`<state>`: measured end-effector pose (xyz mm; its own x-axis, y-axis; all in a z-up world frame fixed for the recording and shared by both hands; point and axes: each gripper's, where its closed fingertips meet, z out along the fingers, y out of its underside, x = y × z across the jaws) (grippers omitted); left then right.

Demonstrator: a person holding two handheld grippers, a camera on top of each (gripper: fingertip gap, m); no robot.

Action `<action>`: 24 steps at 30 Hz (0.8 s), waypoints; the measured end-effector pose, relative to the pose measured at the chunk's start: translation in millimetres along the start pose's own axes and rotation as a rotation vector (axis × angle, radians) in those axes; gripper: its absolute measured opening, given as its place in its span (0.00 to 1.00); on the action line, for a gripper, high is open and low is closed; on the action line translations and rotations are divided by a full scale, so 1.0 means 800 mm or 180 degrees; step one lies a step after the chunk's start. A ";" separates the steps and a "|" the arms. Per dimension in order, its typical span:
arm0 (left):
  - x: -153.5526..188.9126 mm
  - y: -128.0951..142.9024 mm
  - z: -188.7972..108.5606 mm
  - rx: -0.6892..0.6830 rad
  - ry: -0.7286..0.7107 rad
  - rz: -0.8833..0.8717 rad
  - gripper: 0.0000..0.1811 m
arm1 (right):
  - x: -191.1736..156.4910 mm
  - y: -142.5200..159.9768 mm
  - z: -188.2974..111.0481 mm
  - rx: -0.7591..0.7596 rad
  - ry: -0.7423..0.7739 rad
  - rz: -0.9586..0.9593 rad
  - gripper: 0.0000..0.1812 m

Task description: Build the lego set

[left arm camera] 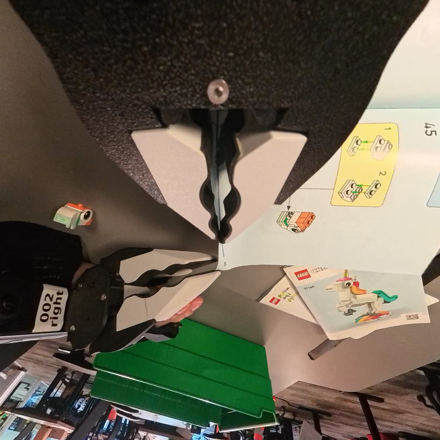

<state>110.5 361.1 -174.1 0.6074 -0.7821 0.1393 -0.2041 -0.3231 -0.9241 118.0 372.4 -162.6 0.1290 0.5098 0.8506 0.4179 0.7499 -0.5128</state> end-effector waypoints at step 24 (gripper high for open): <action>0.002 0.002 0.002 -0.0047 0.0027 0.0032 0.00 | -0.008 -0.001 0.003 -0.0049 -0.0050 -0.0239 0.01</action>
<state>112.5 360.4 -176.0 0.5986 -0.7899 0.1332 -0.2215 -0.3230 -0.9201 114.9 369.6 -167.6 0.0826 0.4589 0.8846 0.4396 0.7799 -0.4456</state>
